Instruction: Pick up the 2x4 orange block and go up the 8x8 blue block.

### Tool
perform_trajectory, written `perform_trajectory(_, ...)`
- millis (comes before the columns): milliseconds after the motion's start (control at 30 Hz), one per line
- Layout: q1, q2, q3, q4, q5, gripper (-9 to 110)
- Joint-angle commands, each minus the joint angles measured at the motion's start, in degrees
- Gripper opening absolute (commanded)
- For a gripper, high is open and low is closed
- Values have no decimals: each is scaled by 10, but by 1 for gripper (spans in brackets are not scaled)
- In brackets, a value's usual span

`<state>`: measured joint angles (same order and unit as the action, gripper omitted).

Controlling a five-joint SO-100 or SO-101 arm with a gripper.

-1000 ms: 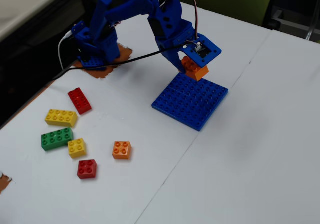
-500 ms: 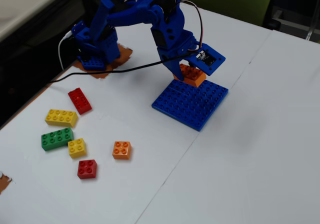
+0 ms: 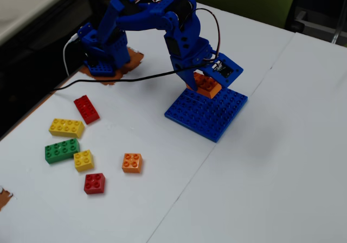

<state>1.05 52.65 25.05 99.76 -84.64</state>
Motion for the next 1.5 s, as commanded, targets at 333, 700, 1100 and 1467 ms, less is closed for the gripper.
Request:
perform_trajectory(333, 5, 6, -3, 5, 3, 0)
perform_trajectory(700, 5, 7, -3, 5, 9, 0)
perform_trajectory(1100, 4, 8, -3, 4, 7, 0)
perform_trajectory(1467, 4, 6, -4, 4, 6, 0)
